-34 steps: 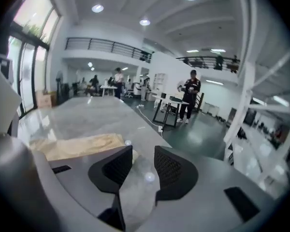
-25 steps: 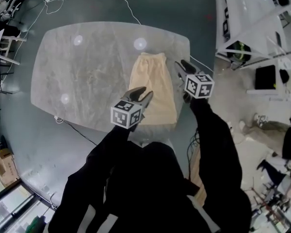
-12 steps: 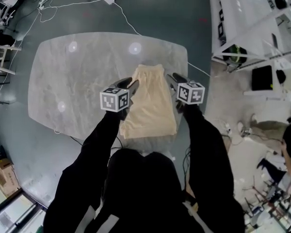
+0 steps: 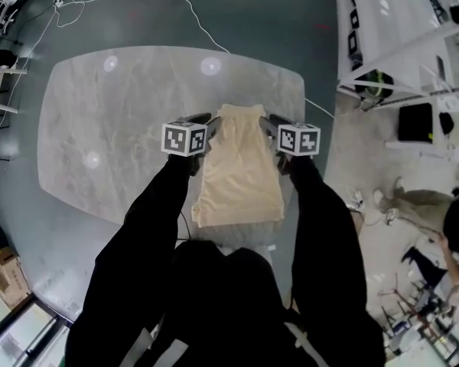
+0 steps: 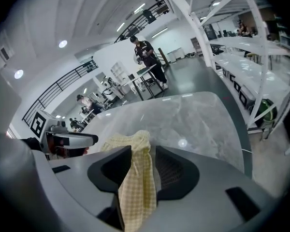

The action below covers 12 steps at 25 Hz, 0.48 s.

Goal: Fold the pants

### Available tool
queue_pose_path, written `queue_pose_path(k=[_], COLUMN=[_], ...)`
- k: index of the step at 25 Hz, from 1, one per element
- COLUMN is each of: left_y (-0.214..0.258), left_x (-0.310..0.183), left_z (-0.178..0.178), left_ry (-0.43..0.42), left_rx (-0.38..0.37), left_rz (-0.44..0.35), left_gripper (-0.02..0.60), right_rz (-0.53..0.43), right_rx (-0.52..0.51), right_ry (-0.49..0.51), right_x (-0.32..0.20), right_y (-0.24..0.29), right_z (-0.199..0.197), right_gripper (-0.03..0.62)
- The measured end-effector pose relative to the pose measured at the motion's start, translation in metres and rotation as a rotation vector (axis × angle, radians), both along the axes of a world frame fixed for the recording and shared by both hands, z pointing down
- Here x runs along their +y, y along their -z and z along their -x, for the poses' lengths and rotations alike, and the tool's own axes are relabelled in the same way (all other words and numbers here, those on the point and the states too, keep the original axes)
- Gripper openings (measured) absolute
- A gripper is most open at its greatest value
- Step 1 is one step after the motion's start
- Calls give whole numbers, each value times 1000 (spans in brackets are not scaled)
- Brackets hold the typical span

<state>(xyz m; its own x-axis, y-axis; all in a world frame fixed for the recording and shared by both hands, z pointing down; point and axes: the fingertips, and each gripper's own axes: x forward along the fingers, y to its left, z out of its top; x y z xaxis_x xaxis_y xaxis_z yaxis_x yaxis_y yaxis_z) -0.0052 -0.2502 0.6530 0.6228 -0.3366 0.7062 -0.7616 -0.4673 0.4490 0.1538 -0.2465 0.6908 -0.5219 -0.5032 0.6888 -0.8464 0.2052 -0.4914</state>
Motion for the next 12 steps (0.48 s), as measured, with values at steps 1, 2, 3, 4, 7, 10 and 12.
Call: queue_pose_path(k=[1,2,3,4,7,10,12], left_y=[-6,-11,-16,-20,-35,-47,-50], left_x=[-2,-5,-7,-8,-7,-6,-5], left_z=[-1,-2,-3,-4,-7,-6,-3], left_ry=[-11,-21,-30,-37,-64,-109,-137], left_rx=[-3,-5,-8,-13,-42,-98,-129], left_rz=[10,19,27,35,55,48,25], left_gripper=[121,121,121,121,121,121,121], right_rz=[11,18,23,26,14,-28,-46], right_rx=[20,44,69,93,185,306,357], right_ry=[11,22,33,47,100,166,208], right_x=[-2,-4,-5,-5,0,2,3], right_y=[-5,-9,-14,-17,-25,-25,-27], right_z=[1,1,3,5,9,11,16], right_gripper=[140,140,140,140,140,140,140])
